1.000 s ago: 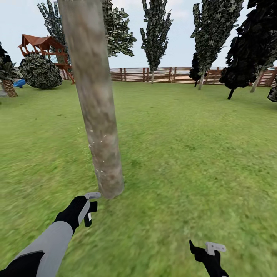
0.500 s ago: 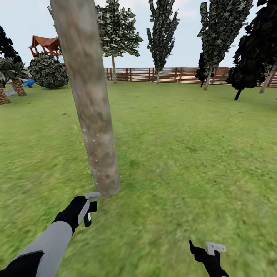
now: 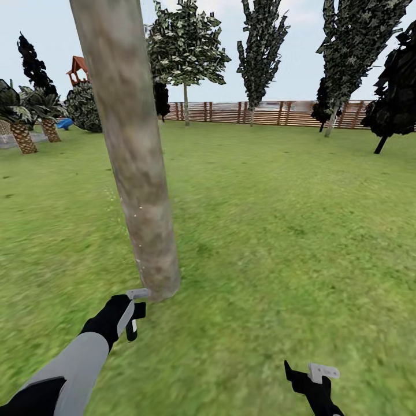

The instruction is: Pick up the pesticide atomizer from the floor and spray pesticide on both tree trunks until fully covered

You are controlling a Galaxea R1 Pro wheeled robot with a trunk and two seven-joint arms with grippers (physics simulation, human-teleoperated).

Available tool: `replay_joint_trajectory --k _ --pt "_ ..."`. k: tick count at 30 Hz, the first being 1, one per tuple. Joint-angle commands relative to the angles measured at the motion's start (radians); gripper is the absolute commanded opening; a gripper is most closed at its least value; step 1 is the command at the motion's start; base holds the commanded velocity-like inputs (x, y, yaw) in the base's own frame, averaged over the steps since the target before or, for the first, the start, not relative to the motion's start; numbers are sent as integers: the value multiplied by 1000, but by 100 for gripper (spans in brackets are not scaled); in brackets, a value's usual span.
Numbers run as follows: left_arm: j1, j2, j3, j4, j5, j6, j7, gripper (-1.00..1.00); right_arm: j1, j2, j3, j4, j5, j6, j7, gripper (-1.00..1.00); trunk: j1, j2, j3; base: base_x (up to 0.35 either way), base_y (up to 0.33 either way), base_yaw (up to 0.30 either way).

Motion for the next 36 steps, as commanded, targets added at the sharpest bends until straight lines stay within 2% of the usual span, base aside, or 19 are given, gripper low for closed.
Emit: replay_joint_trajectory --k 1,9,20,21,24,27,31,32,33,36 --pt "0 0 0 0 0 0 0 -100 0 0 0 0 0 0 0 100 0 0 0 222 -210 1" --pt "0 -7 -2 -1 -2 -1 0 -100 0 0 0 1 0 0 -1 100 0 0 0 168 -215 27" --pt "0 -13 -2 1 0 -7 0 -100 0 0 0 0 0 0 -1 100 0 0 0 3 -258 260" --pt "0 -13 -2 -1 0 -12 0 -100 0 0 0 1 1 0 -1 100 0 0 0 0 -207 277" --pt "0 -17 -2 6 -2 -106 0 -100 0 0 0 1 2 0 -2 100 0 0 0 0 -52 270" --pt "0 -31 -15 9 -7 -119 -1 -100 0 0 0 10 1 0 -2 100 0 0 0 0 -5 94" --pt "-14 -61 -88 2 -7 -104 -17 -100 0 0 0 36 0 0 -3 100 0 0 0 0 -1 10" --pt "-19 -78 -102 1 -7 -83 -24 -100 0 0 0 39 0 0 -3 100 0 0 0 0 0 1" --pt "-29 -94 -109 -3 -7 -26 -30 -100 0 0 0 40 0 0 -3 100 0 0 0 0 0 0" --pt "-70 -98 -112 -23 -4 70 -34 -100 0 0 0 42 1 0 -3 100 0 0 0 0 0 0"
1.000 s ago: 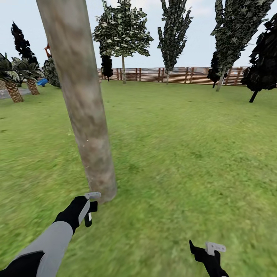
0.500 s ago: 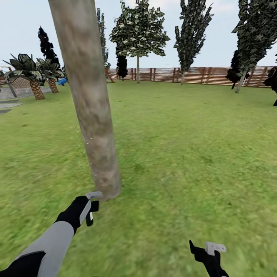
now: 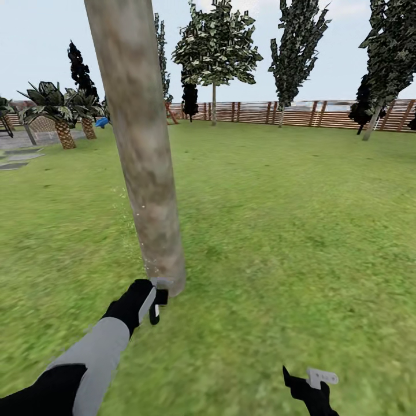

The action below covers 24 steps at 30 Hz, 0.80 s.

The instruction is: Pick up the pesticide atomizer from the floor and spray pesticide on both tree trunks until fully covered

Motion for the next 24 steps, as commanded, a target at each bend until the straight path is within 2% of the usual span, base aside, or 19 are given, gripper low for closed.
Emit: replay_joint_trajectory --k 1,2,4,5,6,7,10,12,14,15,16,18,20,21,22,23,24 --pt "-22 8 0 -8 3 29 -1 -100 0 0 0 4 0 0 0 100 0 0 0 0 0 0" --pt "-28 20 1 -9 3 36 -1 -100 0 0 0 6 -1 0 0 100 0 0 0 0 0 0" --pt "-33 78 5 -10 6 54 -31 -100 0 0 0 7 -1 0 0 100 0 0 0 0 0 0" --pt "-35 101 6 -10 5 63 -82 -100 0 0 0 7 -1 0 0 100 0 0 0 0 0 0" --pt "-48 127 2 -10 0 82 -172 -100 0 0 0 7 -1 0 0 100 0 0 0 0 0 0" --pt "-54 131 -1 -10 -3 95 -201 -100 0 0 0 8 -1 0 0 100 0 0 0 0 0 0" --pt "-66 106 -2 -11 -5 112 -227 -100 0 0 0 8 0 0 0 100 0 0 0 0 0 0" --pt "-80 59 -11 -10 -7 115 -229 -100 0 0 0 8 0 0 0 100 0 0 0 0 0 0" --pt "-105 30 -40 -10 -9 125 -229 -100 0 0 0 8 0 0 0 100 0 0 0 0 0 0" --pt "-116 24 -50 -10 -9 146 -229 -100 0 0 0 8 0 0 0 100 0 0 0 0 0 0" --pt "-128 30 -58 -13 -9 198 -229 -100 0 0 0 11 0 0 0 100 0 0 0 0 0 0" --pt "-140 58 -59 -41 -10 230 -232 -100 0 0 0 13 -1 0 0 100 0 0 0 0 0 0" --pt "-145 115 -56 -67 -5 241 -238 -100 0 0 0 13 -1 0 0 100 0 0 0 0 0 0" --pt "-147 155 -55 -75 -2 247 -240 -100 0 0 0 13 -1 0 0 100 0 0 0 0 0 0" --pt "-148 177 -55 -78 0 249 -241 -100 0 0 0 13 -1 0 0 100 0 0 0 0 0 0" --pt "-148 189 -58 -80 0 250 -242 -100 0 0 0 13 -1 0 0 100 0 0 0 0 0 0" --pt "-148 187 -59 -81 -1 256 -242 -100 0 0 0 13 0 0 0 100 0 0 0 0 0 0"
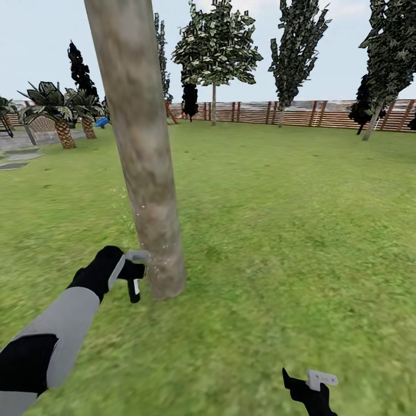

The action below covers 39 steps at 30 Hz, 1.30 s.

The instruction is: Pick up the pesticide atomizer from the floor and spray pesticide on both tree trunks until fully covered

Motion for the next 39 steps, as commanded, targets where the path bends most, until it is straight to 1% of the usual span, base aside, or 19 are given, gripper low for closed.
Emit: replay_joint_trajectory --k 1,3,5,6,7,10,12,14,16,23,24,26,27,29,31,34,36,37,39 --pt "-1 -7 -1 -2 -2 20 0 -100 0 0 0 0 0 0 0 100 0 0 0 0 0 0" --pt "-1 -49 -3 -25 -4 41 0 -100 0 0 0 0 1 0 0 100 0 0 0 0 0 0" --pt "-1 -81 -4 -61 -4 71 0 -100 0 0 0 0 1 0 0 100 0 0 0 0 0 0" --pt "-1 -92 -9 -82 -4 84 0 -100 0 0 0 0 1 0 0 100 0 0 0 0 0 0" --pt "-1 -96 -32 -106 -4 94 0 -100 0 0 0 0 1 0 0 100 0 0 0 0 0 0" --pt "-1 -71 -54 -122 -6 100 -1 -100 0 0 0 0 1 0 0 100 0 0 0 -10 0 0" --pt "-1 -27 -53 -124 -2 100 -1 -100 0 0 0 0 1 0 0 100 0 0 0 -227 61 0" --pt "-1 -16 -54 -124 -7 100 -1 -100 0 0 0 0 1 0 0 100 0 0 0 -214 63 0" --pt "-2 -15 -56 -124 -10 99 1 -100 0 0 0 0 1 0 0 100 0 0 0 -65 19 0" --pt "-61 -46 -58 -124 -6 104 6 -100 0 0 0 1 1 0 0 100 0 0 0 -5 2 0" --pt "-64 -45 -58 -124 -7 105 6 -100 0 0 0 0 1 0 0 100 0 0 0 0 0 0" --pt "-91 -30 -57 -119 -8 105 6 -100 0 0 0 0 1 0 0 100 0 0 0 0 0 0" --pt "-106 -3 -56 -114 -7 105 5 -100 0 0 0 1 1 0 0 100 0 0 0 0 0 0" --pt "-119 35 -55 -111 -5 107 2 -100 0 0 0 1 1 0 0 100 0 0 0 0 0 0" --pt "-129 47 -57 -110 -4 110 0 -100 0 0 0 1 1 0 0 100 0 0 0 0 0 0" --pt "-133 13 -58 -110 -4 112 0 -100 0 0 0 1 1 0 0 100 0 0 0 0 0 0" --pt "-136 -18 -64 -112 -4 113 0 -100 0 0 0 2 2 0 0 100 0 0 0 0 0 0" --pt "-153 -35 -76 -112 -4 113 -1 -100 0 0 0 7 2 0 0 100 0 0 0 0 0 0" --pt "-178 -43 -86 -110 -3 119 -2 -100 0 0 0 12 2 0 0 100 0 0 0 0 0 0"
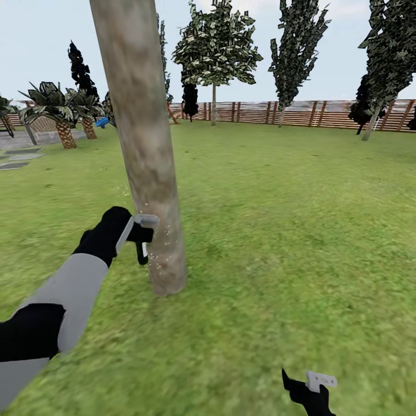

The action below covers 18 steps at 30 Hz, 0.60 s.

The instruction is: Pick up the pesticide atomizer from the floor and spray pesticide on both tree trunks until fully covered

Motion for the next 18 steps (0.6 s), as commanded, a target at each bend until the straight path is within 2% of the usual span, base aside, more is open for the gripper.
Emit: replay_joint_trajectory --k 1,4,7,10,13,15,18 --pt "-8 4 -3 1 1 2 0 -100 0 0 0 1 0 0 0 100 0 0 0 0 0 0" --pt "-40 53 -2 4 2 5 0 -100 0 0 0 2 0 0 0 100 0 0 0 0 0 0" --pt "-43 66 -2 4 3 5 -1 -100 0 0 0 2 0 0 0 100 0 0 0 0 0 0" --pt "-44 47 -3 3 5 5 -26 -100 0 0 0 2 0 0 0 100 0 0 0 0 0 0" --pt "-52 11 -4 2 5 5 -68 -100 0 0 0 2 0 0 0 100 0 0 0 0 0 0" --pt "-72 4 -4 2 5 6 -74 -100 0 0 0 2 0 0 0 100 0 0 0 0 0 0" --pt "-84 12 -4 3 5 8 -75 -100 0 0 0 2 0 0 0 100 0 0 0 0 0 0"
